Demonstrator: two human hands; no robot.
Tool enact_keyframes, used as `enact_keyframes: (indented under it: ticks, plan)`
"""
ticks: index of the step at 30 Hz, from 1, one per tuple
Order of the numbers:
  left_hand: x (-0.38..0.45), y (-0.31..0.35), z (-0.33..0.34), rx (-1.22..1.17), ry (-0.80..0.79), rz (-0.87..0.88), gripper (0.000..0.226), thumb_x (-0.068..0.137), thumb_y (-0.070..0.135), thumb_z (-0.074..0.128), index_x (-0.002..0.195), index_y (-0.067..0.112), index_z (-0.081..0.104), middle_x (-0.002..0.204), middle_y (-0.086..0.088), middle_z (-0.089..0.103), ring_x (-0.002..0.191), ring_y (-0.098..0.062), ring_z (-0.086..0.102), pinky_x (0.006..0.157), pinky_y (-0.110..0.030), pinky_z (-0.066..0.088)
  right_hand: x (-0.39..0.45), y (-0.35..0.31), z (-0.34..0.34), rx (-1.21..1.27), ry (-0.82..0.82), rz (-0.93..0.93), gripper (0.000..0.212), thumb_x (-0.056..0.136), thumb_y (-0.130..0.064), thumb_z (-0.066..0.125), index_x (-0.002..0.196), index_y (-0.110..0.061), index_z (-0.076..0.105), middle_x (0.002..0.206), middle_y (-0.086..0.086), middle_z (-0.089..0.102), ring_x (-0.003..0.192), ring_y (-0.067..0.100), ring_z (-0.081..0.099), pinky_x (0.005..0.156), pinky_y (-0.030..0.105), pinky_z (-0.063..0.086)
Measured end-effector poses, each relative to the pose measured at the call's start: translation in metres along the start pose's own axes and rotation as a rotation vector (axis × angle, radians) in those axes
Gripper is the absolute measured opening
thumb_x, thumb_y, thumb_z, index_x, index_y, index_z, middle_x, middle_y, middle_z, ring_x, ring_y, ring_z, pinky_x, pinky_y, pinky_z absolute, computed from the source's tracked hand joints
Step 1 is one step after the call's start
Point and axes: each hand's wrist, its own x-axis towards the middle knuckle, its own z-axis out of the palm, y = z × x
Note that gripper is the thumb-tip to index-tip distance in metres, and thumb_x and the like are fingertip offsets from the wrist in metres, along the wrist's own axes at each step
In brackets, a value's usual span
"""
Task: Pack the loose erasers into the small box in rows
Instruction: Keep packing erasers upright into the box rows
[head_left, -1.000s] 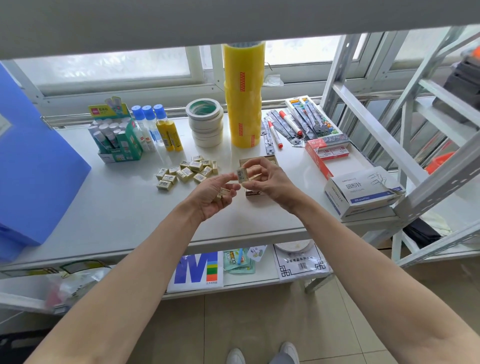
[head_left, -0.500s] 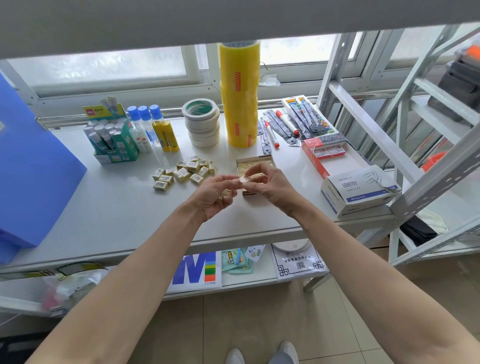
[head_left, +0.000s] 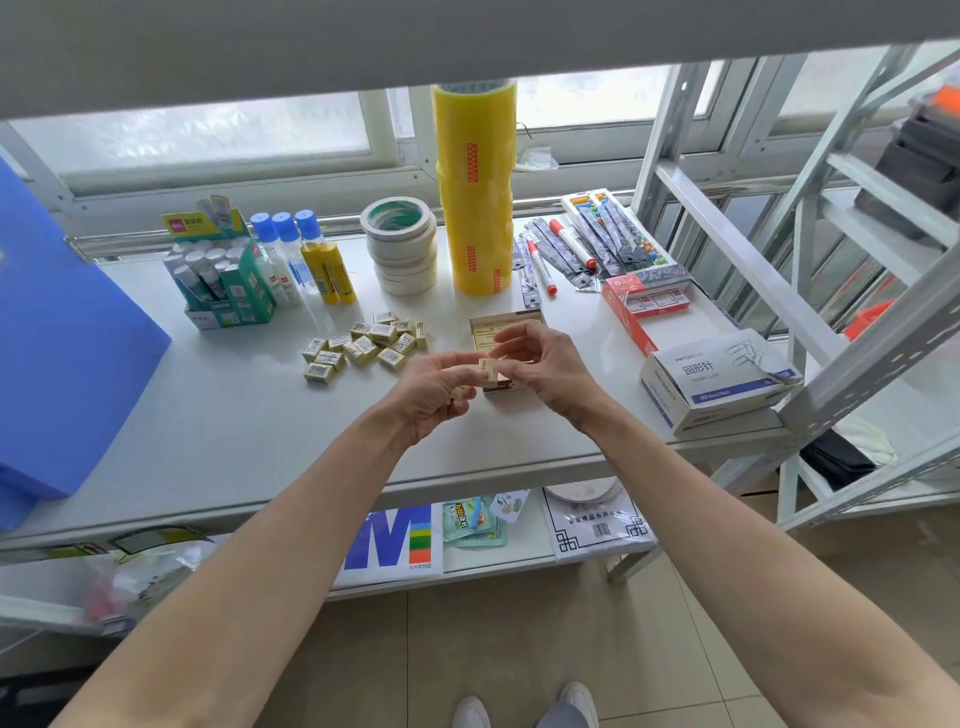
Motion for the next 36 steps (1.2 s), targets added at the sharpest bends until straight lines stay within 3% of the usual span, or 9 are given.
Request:
enact_keyframes:
  ticks: [4,6,9,15,22,31,36]
  plan:
    - [0.004,0.002,0.007,-0.024,0.094,0.035,0.022,0.084,-0.004,0.067,0.106,-0.003,0.064,0.074,-0.010,0.062,0.050,-0.008,0.051,0.040,-0.016,0.038,0.001,-0.001,0.001,-0.091,-0.029,-0.016,0.036,0.078,-0.019,0.078,0.110,-0.013,0.063,0.102,0.003,0.069,0.093,0.016,0.067,0.082,0.029,0.057]
    - [0.006,0.003,0.010,-0.042,0.117,0.043,0.009,0.086,-0.002,0.067,0.094,0.001,0.062,0.073,-0.011,0.061,0.055,-0.011,0.051,0.038,-0.016,0.038,0.001,-0.001,0.003,-0.261,-0.020,-0.051,0.036,0.077,-0.024,0.079,0.108,-0.015,0.063,0.101,0.001,0.067,0.088,0.015,0.064,0.078,0.029,0.055]
    - [0.008,0.002,0.016,-0.010,0.115,0.050,0.009,0.087,0.001,0.067,0.084,0.006,0.060,0.073,-0.011,0.060,0.054,-0.010,0.049,0.038,-0.016,0.038,0.002,-0.001,0.003,-0.397,0.003,-0.111,0.028,0.080,-0.028,0.076,0.103,-0.015,0.066,0.096,-0.001,0.067,0.078,0.016,0.062,0.074,0.029,0.053]
    - [0.012,0.000,0.012,0.093,0.208,0.082,0.006,0.089,0.004,0.066,0.090,0.008,0.062,0.082,-0.007,0.063,0.058,-0.011,0.048,0.043,-0.018,0.040,0.013,-0.003,-0.023,-0.526,0.040,-0.098,0.024,0.079,-0.019,0.077,0.101,-0.014,0.072,0.095,0.001,0.060,0.074,0.012,0.056,0.078,0.026,0.050]
    - [0.016,-0.011,0.013,0.237,0.238,0.047,0.016,0.088,-0.001,0.064,0.103,0.003,0.059,0.083,-0.012,0.060,0.054,-0.012,0.045,0.036,-0.015,0.037,0.026,-0.005,-0.039,-0.745,-0.177,-0.047,0.027,0.081,-0.021,0.076,0.106,-0.014,0.073,0.085,-0.007,0.050,0.070,0.002,0.048,0.074,0.021,0.040]
    - [0.022,-0.013,0.014,0.375,0.271,0.055,0.016,0.088,0.003,0.066,0.102,0.005,0.058,0.078,-0.011,0.062,0.054,-0.014,0.049,0.043,-0.021,0.039,0.033,-0.004,-0.032,-0.795,-0.304,-0.033,0.022,0.088,-0.020,0.068,0.109,-0.017,0.071,0.083,-0.011,0.051,0.085,0.012,0.053,0.078,0.023,0.041]
    - [0.023,-0.013,0.012,0.419,0.277,0.075,0.016,0.088,0.004,0.066,0.101,0.007,0.057,0.084,-0.015,0.064,0.056,-0.016,0.051,0.045,-0.024,0.040,0.032,-0.001,-0.031,-0.823,-0.257,-0.052,0.007,0.084,-0.017,0.069,0.086,-0.023,0.065,0.090,0.000,0.059,0.086,0.018,0.058,0.077,0.027,0.045]
